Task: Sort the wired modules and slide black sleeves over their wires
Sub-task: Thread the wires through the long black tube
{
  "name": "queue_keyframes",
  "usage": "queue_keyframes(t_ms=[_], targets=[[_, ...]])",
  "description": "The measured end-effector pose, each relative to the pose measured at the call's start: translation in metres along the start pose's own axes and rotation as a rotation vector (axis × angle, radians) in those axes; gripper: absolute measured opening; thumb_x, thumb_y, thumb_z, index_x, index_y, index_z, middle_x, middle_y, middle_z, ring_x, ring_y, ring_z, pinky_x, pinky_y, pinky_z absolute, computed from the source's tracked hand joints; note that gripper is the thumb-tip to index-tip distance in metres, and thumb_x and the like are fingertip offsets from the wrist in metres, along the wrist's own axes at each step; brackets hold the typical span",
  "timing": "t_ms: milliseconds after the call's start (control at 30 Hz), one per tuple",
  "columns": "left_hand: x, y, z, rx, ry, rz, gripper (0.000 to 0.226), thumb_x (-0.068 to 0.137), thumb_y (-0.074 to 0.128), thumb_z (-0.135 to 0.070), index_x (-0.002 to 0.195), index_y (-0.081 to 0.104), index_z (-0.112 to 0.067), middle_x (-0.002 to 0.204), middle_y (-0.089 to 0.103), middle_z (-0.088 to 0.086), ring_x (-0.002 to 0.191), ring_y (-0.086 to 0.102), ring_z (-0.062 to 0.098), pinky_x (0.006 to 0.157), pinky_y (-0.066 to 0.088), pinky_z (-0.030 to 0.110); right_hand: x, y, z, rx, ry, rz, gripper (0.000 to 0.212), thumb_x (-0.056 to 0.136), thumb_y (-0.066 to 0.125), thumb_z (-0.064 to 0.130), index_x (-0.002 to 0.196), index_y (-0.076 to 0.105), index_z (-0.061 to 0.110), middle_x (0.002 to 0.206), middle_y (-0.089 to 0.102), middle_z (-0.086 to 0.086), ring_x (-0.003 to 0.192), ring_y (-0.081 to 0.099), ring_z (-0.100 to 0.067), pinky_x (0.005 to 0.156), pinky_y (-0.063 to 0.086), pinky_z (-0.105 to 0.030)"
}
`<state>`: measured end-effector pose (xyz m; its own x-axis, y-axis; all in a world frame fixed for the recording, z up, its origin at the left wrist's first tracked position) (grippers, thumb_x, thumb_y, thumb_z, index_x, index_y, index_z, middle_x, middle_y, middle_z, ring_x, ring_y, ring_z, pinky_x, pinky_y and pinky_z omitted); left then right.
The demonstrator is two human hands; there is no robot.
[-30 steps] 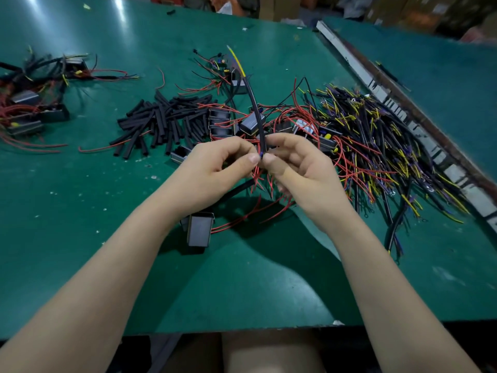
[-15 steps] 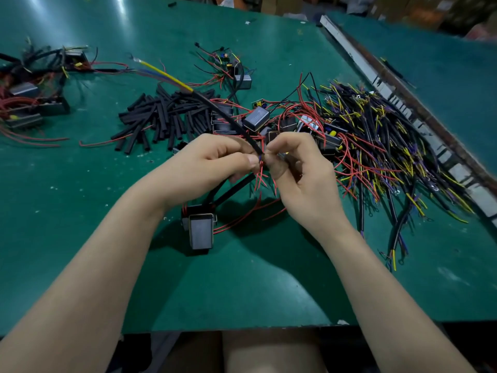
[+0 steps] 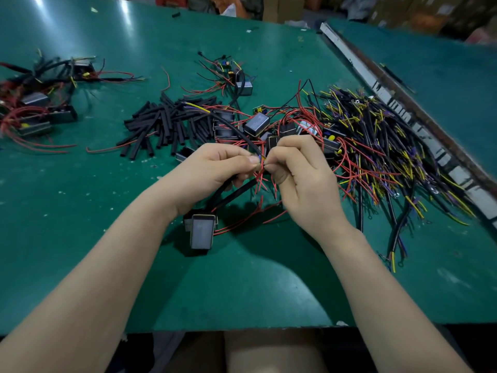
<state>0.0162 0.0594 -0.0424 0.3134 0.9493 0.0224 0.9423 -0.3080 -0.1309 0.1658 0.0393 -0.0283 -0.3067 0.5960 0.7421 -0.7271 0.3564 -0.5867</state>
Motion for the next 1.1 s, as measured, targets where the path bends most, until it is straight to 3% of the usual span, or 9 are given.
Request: queue_keyframes(t_ms=[133, 267, 433, 600, 767, 833, 933, 1033, 1100], targets=[[-0.001, 0.002, -0.001, 0.066, -0.045, -0.044, 0.023, 0.091, 0.058, -0.017, 0.069, 0.063, -0.016, 0.057, 0.047, -0.005, 0.052, 0.040, 0.006, 0.049, 0.030, 0.019, 0.000, 0.004, -0.001, -0.049, 0.005, 0.047, 0.010, 0.089, 0.054, -0.001, 0.088, 0.064, -0.004, 0.097, 0.058, -0.017, 0.087, 0.057, -0.033, 0.064, 0.050, -0.046], [-0.002, 0.004, -0.004, 0.101, -0.023, -0.064, 0.022, 0.092, 0.058, -0.016, 0.071, 0.064, -0.017, 0.054, 0.044, -0.005, 0.050, 0.036, 0.006, 0.047, 0.028, 0.018, 0.001, 0.004, -0.003, -0.009, 0.050, 0.062, 0.007, 0.089, 0.058, -0.002, 0.089, 0.065, -0.005, 0.097, 0.058, -0.018, 0.089, 0.057, -0.033, 0.071, 0.049, -0.046], [-0.003, 0.002, -0.007, 0.112, 0.029, -0.071, 0.020, 0.092, 0.058, -0.017, 0.073, 0.065, -0.017, 0.054, 0.045, -0.007, 0.051, 0.036, 0.006, 0.049, 0.028, 0.018, 0.004, -0.002, -0.005, 0.026, 0.031, 0.031, 0.010, 0.090, 0.060, 0.000, 0.090, 0.067, -0.007, 0.092, 0.060, -0.017, 0.087, 0.058, -0.030, 0.079, 0.046, -0.032], [-0.004, 0.004, -0.007, 0.180, 0.077, -0.038, 0.019, 0.092, 0.058, -0.015, 0.074, 0.064, -0.014, 0.048, 0.043, -0.013, 0.048, 0.033, 0.001, 0.047, 0.027, 0.015, 0.000, 0.002, -0.004, -0.056, 0.002, 0.051, 0.020, 0.095, 0.053, 0.010, 0.090, 0.064, -0.005, 0.100, 0.058, -0.019, 0.092, 0.055, -0.036, 0.078, 0.046, -0.041], [-0.003, 0.006, -0.006, 0.362, 0.126, 0.008, 0.015, 0.088, 0.064, -0.015, 0.073, 0.064, -0.012, 0.056, 0.045, -0.011, 0.053, 0.036, 0.001, 0.053, 0.030, 0.018, -0.001, 0.010, -0.007, -0.098, -0.026, 0.127, 0.013, 0.094, 0.055, 0.006, 0.090, 0.061, -0.004, 0.102, 0.058, -0.017, 0.091, 0.051, -0.034, 0.084, 0.037, -0.032], [-0.002, 0.006, -0.004, 0.466, 0.136, 0.015, 0.015, 0.088, 0.064, -0.017, 0.074, 0.064, -0.016, 0.054, 0.048, -0.011, 0.051, 0.038, 0.000, 0.052, 0.031, 0.017, -0.002, 0.012, -0.012, -0.034, 0.033, 0.212, 0.013, 0.094, 0.054, 0.008, 0.091, 0.060, -0.003, 0.104, 0.057, -0.016, 0.095, 0.049, -0.032, 0.088, 0.032, -0.026], [-0.003, 0.006, -0.005, 0.551, 0.195, 0.007, 0.014, 0.089, 0.064, -0.022, 0.076, 0.064, -0.019, 0.057, 0.052, -0.007, 0.052, 0.040, 0.001, 0.052, 0.032, 0.017, -0.004, 0.012, -0.016, 0.243, 0.216, 0.332, 0.006, 0.096, 0.052, 0.012, 0.100, 0.054, 0.008, 0.099, 0.058, -0.004, 0.094, 0.052, -0.019, 0.085, 0.038, -0.025], [-0.006, 0.004, -0.010, 0.577, 0.295, 0.008, 0.008, 0.089, 0.064, -0.021, 0.083, 0.068, -0.018, 0.064, 0.056, -0.011, 0.058, 0.046, -0.002, 0.057, 0.034, 0.013, -0.003, 0.011, -0.020, 0.585, 0.472, 0.358, 0.024, 0.094, 0.057, 0.015, 0.108, 0.046, 0.031, 0.095, 0.062, 0.005, 0.089, 0.057, -0.005, 0.079, 0.043, -0.016], [-0.008, 0.007, -0.014, 0.634, 0.377, 0.018, 0.013, 0.088, 0.062, -0.023, 0.087, 0.070, -0.013, 0.067, 0.054, -0.015, 0.062, 0.048, -0.001, 0.060, 0.034, 0.010, -0.004, 0.010, -0.022, 0.693, 0.554, 0.344, 0.029, 0.092, 0.060, 0.012, 0.109, 0.050, 0.034, 0.092, 0.064, 0.003, 0.084, 0.059, -0.006, 0.077, 0.046, -0.017]])
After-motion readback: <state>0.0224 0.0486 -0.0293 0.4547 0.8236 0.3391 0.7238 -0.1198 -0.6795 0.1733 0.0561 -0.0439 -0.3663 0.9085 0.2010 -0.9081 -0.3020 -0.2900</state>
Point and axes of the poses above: each hand's wrist, its own x-axis towards the middle knuckle, its own y-axis out of the palm, z = x × y, the point moved 4 cm from there along x, towards the middle knuckle
